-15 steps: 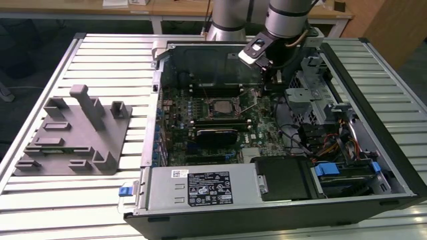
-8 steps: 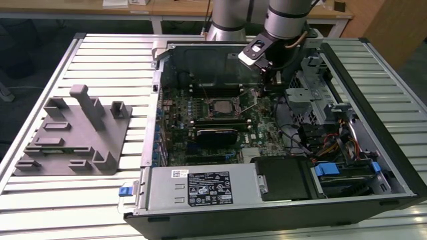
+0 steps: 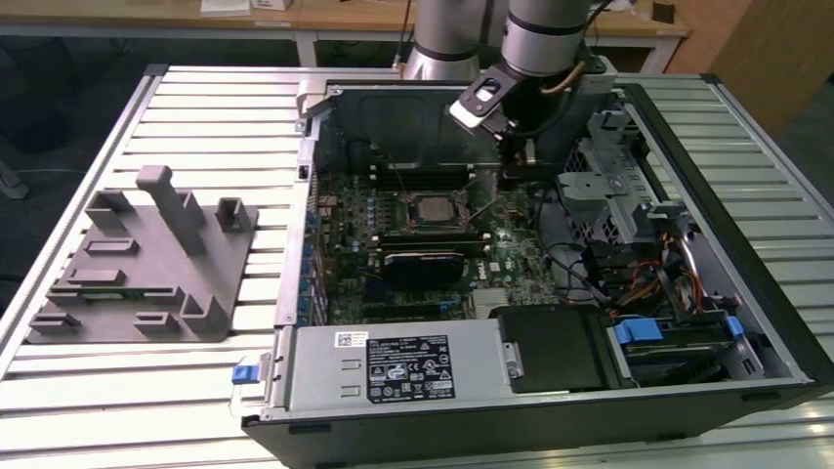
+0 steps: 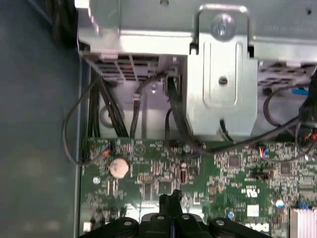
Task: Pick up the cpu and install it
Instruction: 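Close the cpu cover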
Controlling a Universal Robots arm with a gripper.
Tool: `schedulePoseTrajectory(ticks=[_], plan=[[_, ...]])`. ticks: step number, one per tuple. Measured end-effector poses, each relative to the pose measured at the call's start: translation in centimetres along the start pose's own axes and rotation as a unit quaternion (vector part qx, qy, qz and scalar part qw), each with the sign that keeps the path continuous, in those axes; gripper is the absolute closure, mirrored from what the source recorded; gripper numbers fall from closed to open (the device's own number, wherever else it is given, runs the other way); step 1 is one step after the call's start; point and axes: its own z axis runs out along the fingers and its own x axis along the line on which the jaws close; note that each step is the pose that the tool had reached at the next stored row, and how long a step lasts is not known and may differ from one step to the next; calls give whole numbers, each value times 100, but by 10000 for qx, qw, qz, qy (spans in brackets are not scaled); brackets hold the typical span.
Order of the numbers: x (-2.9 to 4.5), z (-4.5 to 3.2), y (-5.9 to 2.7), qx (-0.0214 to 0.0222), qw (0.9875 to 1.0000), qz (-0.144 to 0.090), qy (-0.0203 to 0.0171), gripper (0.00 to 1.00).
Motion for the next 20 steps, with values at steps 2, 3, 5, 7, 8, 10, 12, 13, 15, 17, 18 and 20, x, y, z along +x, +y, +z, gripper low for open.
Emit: schedulePoseTrajectory(ticks=[2,3,5,7,8,10,12,13,15,17,18,20], plan=[[1,-1,-55,-4,10000,0,0,89],[1,-2,-86,-6,10000,0,0,89],[2,-3,-151,-10,10000,0,0,89],[3,-5,-218,-14,10000,1,0,89],[3,-5,-250,-16,10000,1,0,89],[4,-6,-316,-20,10000,1,0,89],[5,-8,-384,-26,10000,0,0,89],[6,-8,-420,-29,10000,2,0,89],[7,-10,-493,-36,10000,1,-1,89],[8,-12,-557,-42,10000,1,-1,89],[8,-12,-582,-43,10000,2,-1,89],[9,-12,-603,-45,10000,2,0,89]])
